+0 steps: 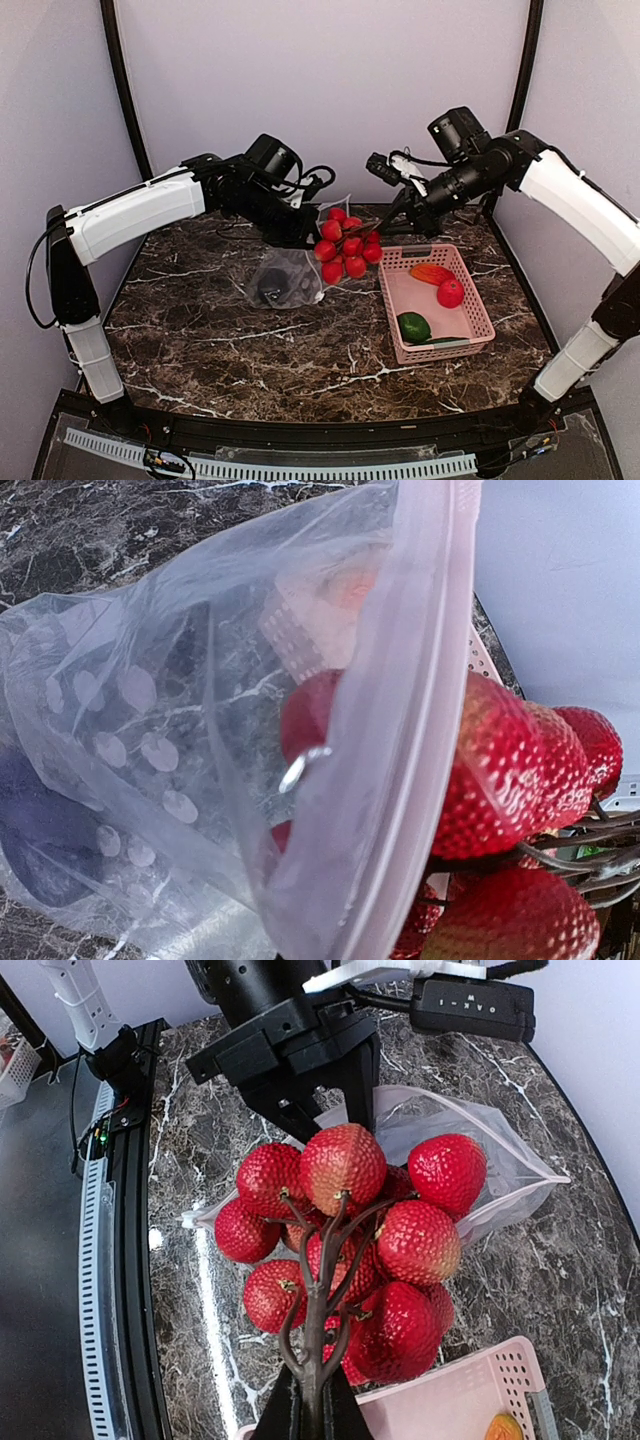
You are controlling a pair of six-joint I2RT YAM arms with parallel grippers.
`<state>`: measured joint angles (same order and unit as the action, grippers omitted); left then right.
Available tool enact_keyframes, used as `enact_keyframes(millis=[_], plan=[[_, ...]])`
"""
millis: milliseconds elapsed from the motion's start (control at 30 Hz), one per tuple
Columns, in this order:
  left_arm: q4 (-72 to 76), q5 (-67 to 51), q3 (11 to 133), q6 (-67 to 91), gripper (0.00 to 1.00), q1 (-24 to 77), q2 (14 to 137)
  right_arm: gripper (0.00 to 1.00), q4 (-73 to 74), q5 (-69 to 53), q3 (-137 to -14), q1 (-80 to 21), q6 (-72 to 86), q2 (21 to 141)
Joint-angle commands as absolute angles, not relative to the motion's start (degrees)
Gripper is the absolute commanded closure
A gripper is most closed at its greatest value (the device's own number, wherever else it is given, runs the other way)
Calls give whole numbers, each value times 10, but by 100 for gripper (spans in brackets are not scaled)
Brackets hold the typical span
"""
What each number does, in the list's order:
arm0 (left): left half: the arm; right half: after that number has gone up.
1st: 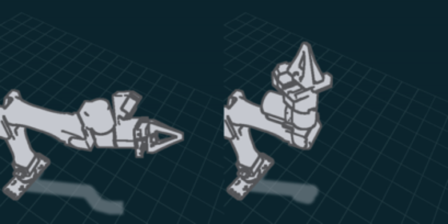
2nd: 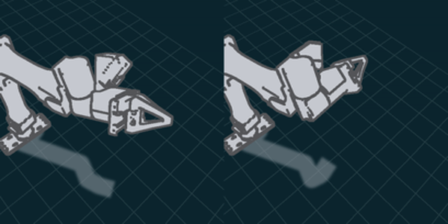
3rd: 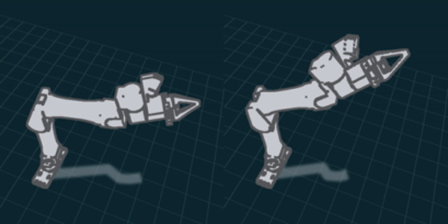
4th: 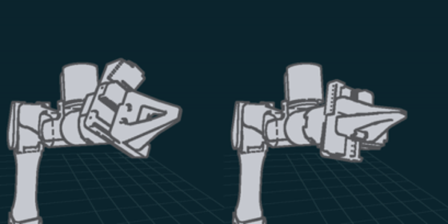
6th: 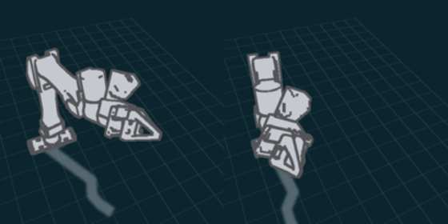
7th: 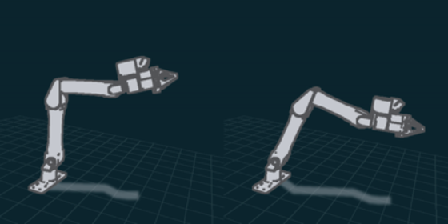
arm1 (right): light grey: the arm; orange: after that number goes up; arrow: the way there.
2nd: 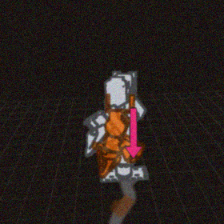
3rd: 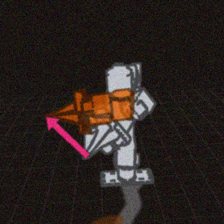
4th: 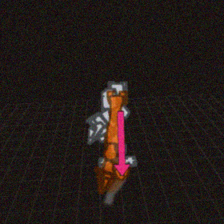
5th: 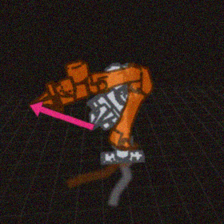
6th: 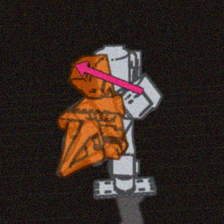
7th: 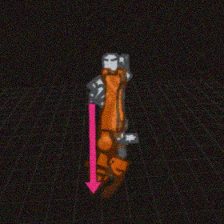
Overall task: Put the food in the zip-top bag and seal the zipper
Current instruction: Place the fake fruit in the zipper food storage bag.
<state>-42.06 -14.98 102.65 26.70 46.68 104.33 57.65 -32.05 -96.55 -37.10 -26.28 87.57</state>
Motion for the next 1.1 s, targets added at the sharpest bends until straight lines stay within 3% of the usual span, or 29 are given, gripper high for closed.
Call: enact_keyframes(millis=[0,267,600,800,1067], plan=[[-419,-147,1028,270,99,475,1033,100,585,-342,-1017,-381,-250,908],[-421,-151,1037,266,99,481,1039,100,629,-391,-1126,-384,-192,1014],[-458,-95,1047,258,99,481,1028,100,615,-210,-1075,-387,-168,1033],[-450,-95,1052,263,99,481,1036,100,620,-203,-1060,-387,-172,1030],[-431,-127,1059,279,99,485,1057,100,626,-360,-1104,-399,-183,1020]])
